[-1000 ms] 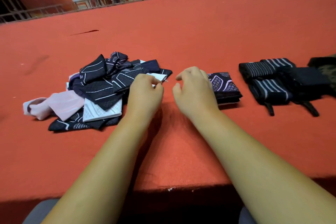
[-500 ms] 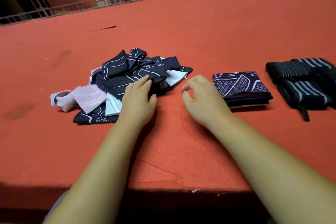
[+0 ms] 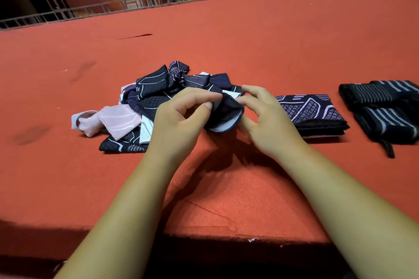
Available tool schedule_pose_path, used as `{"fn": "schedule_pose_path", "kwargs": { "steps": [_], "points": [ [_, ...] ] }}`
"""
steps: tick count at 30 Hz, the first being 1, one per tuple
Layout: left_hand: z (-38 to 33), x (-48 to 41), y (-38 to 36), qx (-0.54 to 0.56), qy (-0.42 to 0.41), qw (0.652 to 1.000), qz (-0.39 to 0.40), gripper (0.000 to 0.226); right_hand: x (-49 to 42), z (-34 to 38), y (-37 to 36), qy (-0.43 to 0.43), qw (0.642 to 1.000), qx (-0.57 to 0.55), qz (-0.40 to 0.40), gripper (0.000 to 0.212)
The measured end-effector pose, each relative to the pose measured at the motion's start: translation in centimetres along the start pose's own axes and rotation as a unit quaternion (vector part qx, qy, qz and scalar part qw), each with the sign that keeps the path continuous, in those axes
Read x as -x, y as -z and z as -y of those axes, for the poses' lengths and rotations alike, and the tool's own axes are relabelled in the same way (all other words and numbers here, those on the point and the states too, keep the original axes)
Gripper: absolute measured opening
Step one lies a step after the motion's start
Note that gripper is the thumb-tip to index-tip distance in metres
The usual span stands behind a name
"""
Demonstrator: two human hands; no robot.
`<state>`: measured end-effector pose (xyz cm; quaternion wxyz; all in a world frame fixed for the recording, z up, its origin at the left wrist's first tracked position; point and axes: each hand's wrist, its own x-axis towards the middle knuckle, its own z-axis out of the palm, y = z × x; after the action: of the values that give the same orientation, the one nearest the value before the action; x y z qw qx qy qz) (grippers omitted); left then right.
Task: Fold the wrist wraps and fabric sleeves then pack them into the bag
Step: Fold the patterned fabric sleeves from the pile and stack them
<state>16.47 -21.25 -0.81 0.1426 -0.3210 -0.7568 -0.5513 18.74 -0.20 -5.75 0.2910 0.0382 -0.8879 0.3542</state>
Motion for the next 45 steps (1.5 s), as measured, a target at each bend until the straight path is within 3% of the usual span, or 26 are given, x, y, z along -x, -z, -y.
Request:
{"fn": "schedule_pose_path", "kwargs": {
  "steps": [3,6,7,10,15,19,22,25,29,34,41,45],
  "points": [
    [-0.3,0.1,0.2,0.099,0.028,0.994,-0.024,0.029,0.5,1.6,1.0,0.015,0.998,-0.057,-0.002,0.022],
    [0.6,-1.3,0.3,0.238,0.166,0.956,-0.033,0.033,1.1,3.3,1.6,-0.082,0.981,-0.176,-0.005,0.012],
    [1.2,-1.6,0.6,0.242,0.206,0.948,-0.009,0.033,1.2,3.6,1.5,-0.113,0.971,-0.212,-0.016,0.011],
    [2.0,-0.5,0.2,0.159,0.217,0.96,0.077,0.032,1.1,4.7,1.6,-0.165,0.953,-0.248,-0.053,0.011],
    [1.7,0.7,-0.1,0.25,0.224,0.938,0.091,0.072,1.1,5.1,1.2,-0.247,0.926,-0.267,-0.097,0.011],
    [1.0,1.7,-0.2,0.188,0.178,0.959,0.115,0.035,0.7,5.7,1.4,-0.284,0.909,-0.283,-0.112,0.027],
    [1.1,1.9,-0.5,0.212,0.189,0.954,0.096,0.029,0.4,6.0,1.9,-0.292,0.916,-0.256,-0.104,0.036],
    [1.1,1.5,-1.1,0.249,0.239,0.937,0.054,0.034,0.9,5.8,2.0,-0.307,0.904,-0.289,-0.074,0.026],
    [2.2,1.7,-1.9,0.221,0.256,0.941,0.0,0.047,2.5,4.8,2.0,-0.273,0.921,-0.276,-0.022,0.047],
    [2.4,1.7,-2.0,0.187,0.227,0.955,0.043,0.048,3.0,3.3,1.7,-0.219,0.952,-0.213,0.011,0.031],
    [2.4,1.7,-1.9,0.075,0.174,0.982,0.02,0.034,2.6,2.4,1.9,-0.148,0.981,-0.125,0.022,0.038],
    [2.4,1.7,-1.9,0.037,0.152,0.988,0.002,0.031,2.5,2.2,2.4,-0.118,0.99,-0.078,0.016,0.03]
  ]
}}
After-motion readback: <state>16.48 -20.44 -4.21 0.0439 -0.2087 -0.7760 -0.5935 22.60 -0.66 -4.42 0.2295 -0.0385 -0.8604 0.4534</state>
